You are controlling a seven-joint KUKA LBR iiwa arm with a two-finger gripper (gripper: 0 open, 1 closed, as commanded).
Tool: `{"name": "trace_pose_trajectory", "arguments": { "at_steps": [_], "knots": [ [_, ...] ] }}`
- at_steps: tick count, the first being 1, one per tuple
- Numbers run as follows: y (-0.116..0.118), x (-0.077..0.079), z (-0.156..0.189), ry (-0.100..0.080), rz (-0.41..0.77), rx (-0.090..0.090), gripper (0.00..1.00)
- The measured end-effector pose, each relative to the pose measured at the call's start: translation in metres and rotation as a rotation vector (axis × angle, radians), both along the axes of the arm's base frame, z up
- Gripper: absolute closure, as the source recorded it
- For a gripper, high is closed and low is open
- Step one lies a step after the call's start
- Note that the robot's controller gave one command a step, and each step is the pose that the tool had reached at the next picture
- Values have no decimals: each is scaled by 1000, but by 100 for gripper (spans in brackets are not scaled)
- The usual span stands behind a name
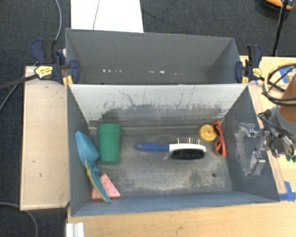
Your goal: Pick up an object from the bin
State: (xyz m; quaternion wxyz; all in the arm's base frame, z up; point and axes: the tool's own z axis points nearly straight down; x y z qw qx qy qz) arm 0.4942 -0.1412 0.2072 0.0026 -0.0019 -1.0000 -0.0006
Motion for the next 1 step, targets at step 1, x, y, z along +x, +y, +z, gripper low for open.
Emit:
{"name": "trace_pose_trajectory", "arguments": {
  "at_steps": [1],
  "knots": [
    [1, 2, 4, -8, 6, -2, 0]
  ]
}}
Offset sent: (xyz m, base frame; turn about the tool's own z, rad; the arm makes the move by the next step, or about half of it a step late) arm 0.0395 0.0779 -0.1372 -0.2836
